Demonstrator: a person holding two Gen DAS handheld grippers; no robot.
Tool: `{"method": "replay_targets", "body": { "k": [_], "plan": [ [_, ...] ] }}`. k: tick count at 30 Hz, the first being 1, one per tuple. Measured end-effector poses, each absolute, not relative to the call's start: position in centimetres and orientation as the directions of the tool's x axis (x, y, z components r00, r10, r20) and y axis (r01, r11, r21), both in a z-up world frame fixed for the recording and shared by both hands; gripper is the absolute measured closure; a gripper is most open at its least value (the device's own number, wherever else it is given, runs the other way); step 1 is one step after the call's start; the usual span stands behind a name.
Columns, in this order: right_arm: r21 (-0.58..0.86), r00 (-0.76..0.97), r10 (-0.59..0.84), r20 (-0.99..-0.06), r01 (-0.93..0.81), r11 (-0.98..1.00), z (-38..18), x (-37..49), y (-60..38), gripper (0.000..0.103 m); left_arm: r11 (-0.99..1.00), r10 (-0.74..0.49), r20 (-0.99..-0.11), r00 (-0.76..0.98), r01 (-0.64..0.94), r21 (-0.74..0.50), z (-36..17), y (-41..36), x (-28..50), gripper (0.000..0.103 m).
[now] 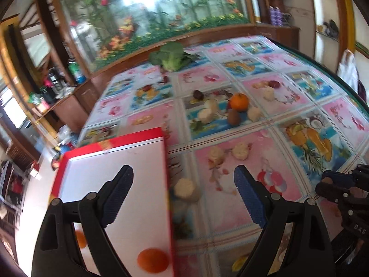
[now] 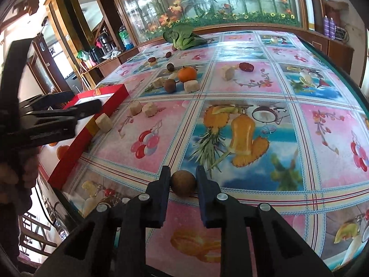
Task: Organize fruits
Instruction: 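Grasp a brown kiwi with the right gripper while the left gripper grasps a beige cube, then carry the kiwi and the beige cube over the tray and release both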
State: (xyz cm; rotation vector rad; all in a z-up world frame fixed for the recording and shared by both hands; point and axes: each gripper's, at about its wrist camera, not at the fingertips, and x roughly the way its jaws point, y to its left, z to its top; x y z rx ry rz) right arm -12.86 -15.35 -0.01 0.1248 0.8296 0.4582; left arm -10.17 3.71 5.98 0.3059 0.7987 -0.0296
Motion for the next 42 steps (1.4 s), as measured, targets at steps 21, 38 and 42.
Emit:
{"method": "replay_targets", "body": {
  "k": [21,38,42],
  "plan": [
    [0.327,0.566,0.471,-0.676,-0.343,0.881,0.0,-12.6,-15.7,0.082,0.946,-0.036,-0.857,0.514,0.295,0.138,1.6,2.3,-3.2,0.076],
    [0.265,0.586,0.428,-0.688,-0.346,0.900,1.1,-11.8,-13.0,0.082,0.979,0.107,-0.654,0.749,0.036,0.201,7.1,7.0,-10.9,0.076],
    [0.256,0.592,0.452,-0.667,-0.388,0.885,2.8,-10.8,-10.1,0.082,0.975,0.178,-0.599,0.780,-0.056,0.216,8.2,9.8,-13.1,0.076]
  ]
}}
